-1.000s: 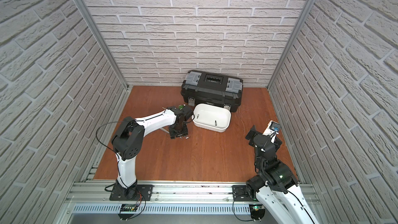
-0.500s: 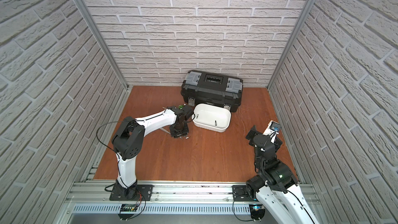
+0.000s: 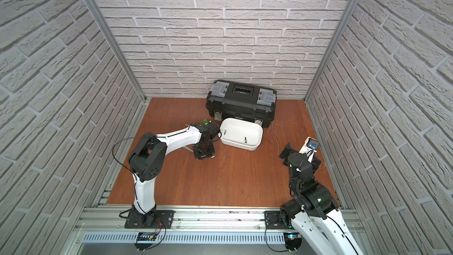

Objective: Put the bit on the desktop into the storage box
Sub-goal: Pick up the screwdriver bit from the center of the board.

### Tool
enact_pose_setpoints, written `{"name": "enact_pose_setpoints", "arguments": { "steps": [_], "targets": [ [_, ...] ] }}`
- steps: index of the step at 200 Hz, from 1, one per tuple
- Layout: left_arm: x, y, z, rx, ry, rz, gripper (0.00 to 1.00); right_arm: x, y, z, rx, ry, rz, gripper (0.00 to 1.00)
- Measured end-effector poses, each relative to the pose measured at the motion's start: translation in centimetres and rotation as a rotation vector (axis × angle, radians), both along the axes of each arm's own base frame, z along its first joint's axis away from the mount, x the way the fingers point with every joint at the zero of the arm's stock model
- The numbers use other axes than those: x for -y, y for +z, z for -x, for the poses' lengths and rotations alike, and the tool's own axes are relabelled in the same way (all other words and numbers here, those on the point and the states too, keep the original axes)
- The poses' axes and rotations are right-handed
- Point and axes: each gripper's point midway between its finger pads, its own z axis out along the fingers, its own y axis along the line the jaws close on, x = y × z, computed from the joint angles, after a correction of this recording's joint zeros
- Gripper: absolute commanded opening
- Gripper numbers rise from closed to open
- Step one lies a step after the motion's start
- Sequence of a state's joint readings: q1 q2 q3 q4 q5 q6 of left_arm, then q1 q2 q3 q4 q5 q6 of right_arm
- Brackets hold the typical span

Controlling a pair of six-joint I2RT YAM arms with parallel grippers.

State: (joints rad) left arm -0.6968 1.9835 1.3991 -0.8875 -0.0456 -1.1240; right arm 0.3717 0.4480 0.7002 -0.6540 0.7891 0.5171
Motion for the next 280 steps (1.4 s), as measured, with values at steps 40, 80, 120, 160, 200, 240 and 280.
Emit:
{"name": "enact_pose_setpoints", "arguments": {
  "steps": [40,80,120,160,200,240,280],
  "targets": [
    [0.15,-0.56,0.12,-0.011,0.009,0.020,0.26,-0.02,-0.06,-0.05,-0.003,0.000,0.001,0.98],
    [0.50,-0.62,0.01,-0.012,0.011,0.041,0.17,-0.02,-0.06,-0.05,-0.003,0.000,0.001,0.98],
    [0.33,-0.67,-0.12,-0.013,0.018,0.046,0.16,-0.02,-0.06,-0.05,-0.003,0.000,0.001,0.98],
    [0.26,-0.63,-0.23,-0.015,0.025,0.072,0.18,-0.02,-0.05,-0.05,-0.003,0.000,0.001,0.98],
    [0.26,-0.63,-0.30,-0.021,0.026,0.088,0.18,-0.02,-0.06,-0.05,-0.003,0.000,0.001,0.98],
    [0.24,-0.61,-0.38,-0.031,0.021,0.105,0.20,-0.02,-0.06,-0.05,-0.003,0.000,0.001,0.98],
    [0.07,-0.60,-0.53,-0.036,0.024,0.112,0.17,-0.02,-0.07,-0.05,-0.003,0.000,0.001,0.98]
  ]
}}
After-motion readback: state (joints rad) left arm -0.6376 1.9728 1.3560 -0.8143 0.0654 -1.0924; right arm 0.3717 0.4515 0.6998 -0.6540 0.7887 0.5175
